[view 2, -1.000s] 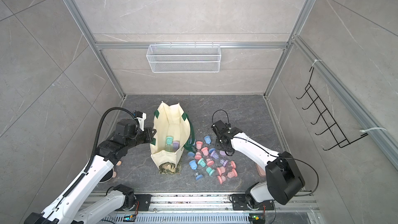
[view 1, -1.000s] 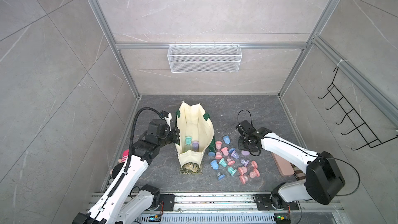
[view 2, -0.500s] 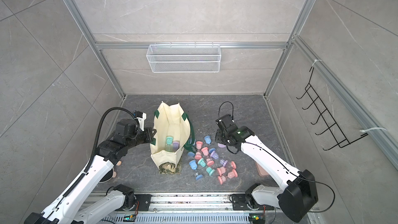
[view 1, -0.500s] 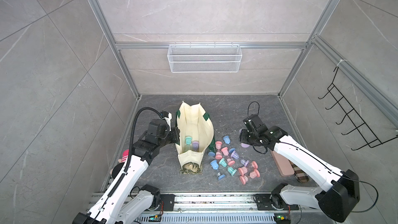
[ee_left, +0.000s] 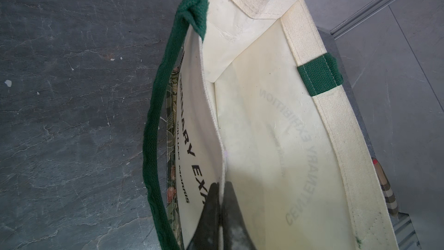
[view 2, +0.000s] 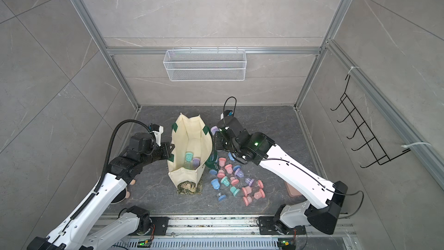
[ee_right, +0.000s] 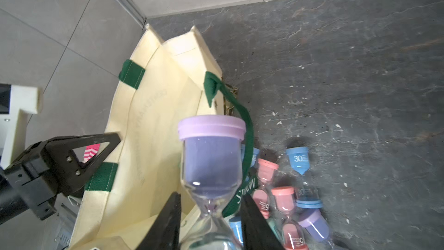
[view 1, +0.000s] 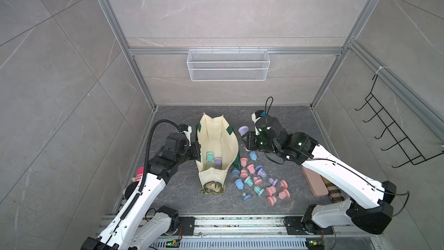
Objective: Put the hourglass into the canvas bag
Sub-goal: Place the hourglass in the canvas bag.
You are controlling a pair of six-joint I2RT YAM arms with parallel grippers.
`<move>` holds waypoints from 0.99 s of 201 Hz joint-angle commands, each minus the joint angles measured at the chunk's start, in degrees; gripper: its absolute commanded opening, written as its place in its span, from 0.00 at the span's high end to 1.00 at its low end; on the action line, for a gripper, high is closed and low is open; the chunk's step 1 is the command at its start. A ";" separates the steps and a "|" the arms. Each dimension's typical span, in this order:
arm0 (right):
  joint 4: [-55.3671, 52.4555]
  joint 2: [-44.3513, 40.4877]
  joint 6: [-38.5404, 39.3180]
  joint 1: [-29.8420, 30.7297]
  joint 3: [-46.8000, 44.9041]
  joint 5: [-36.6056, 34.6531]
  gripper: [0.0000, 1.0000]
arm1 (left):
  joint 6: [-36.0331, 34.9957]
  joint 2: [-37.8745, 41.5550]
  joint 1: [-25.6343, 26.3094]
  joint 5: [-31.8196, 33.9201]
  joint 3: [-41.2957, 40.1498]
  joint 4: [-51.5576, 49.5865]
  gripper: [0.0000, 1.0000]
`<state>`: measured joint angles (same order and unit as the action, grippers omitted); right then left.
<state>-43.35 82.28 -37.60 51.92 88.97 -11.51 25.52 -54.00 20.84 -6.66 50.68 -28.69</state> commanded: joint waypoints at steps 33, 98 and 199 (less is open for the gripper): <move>1.06 13.23 0.86 5.93 11.75 -1.08 1.00 | -0.79 -0.49 -0.45 -1.52 0.34 0.36 1.00; 1.19 22.73 -2.29 6.59 15.09 -1.60 1.00 | -0.68 -0.32 -0.45 -1.74 0.32 0.33 1.00; -2.79 36.27 -6.24 5.65 18.96 -1.33 1.00 | -0.71 -0.14 -0.54 -2.09 0.21 0.56 1.00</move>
<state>-44.31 115.90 -41.74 58.26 105.69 -12.40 25.52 -53.98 20.58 -7.77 50.68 -28.64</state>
